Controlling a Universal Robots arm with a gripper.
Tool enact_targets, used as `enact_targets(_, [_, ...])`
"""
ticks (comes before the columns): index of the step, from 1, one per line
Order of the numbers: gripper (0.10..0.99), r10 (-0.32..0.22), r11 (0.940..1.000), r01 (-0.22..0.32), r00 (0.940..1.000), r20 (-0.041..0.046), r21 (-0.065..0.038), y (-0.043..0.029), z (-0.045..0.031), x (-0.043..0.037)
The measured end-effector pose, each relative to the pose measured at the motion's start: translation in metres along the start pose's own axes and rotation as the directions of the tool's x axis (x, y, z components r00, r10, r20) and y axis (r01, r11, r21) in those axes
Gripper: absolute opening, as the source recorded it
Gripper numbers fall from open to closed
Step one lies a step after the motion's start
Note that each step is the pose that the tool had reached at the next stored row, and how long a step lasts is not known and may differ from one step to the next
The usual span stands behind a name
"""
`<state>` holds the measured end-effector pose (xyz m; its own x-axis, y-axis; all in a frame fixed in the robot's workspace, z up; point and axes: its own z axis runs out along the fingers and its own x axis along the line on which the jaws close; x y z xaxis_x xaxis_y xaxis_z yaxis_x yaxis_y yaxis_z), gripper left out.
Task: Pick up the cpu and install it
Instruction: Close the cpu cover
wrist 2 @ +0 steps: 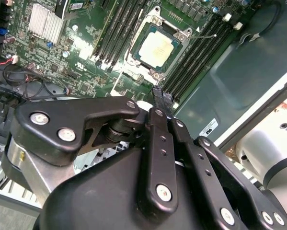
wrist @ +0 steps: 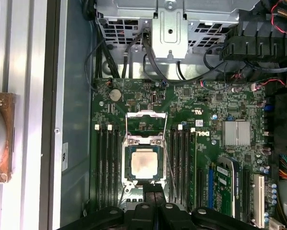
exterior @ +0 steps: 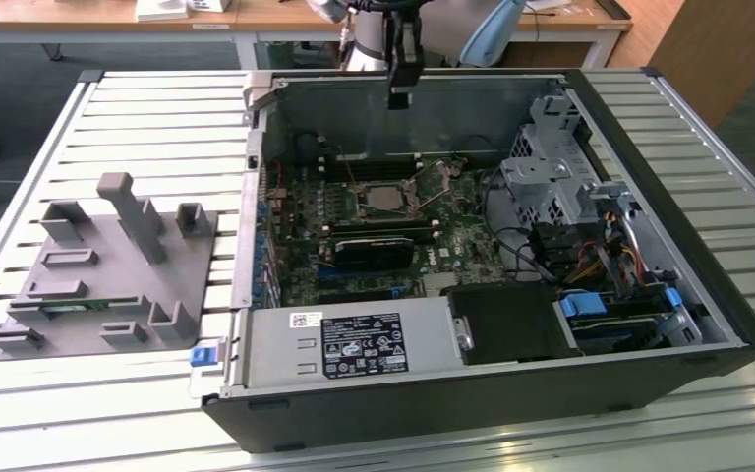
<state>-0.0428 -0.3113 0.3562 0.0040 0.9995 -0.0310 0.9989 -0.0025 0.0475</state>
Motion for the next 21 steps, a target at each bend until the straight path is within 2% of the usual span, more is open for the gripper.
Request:
enact_targets(7, [0.106, 0.0, 1.0, 0.0, 1.0, -0.0001, 0.0, -0.0002, 0.0032, 0.0001])
enact_targets(21, [0.106, 0.0, 1.0, 0.0, 1.0, 0.0, 0.001, -0.0008, 0.0167, 0.0005])
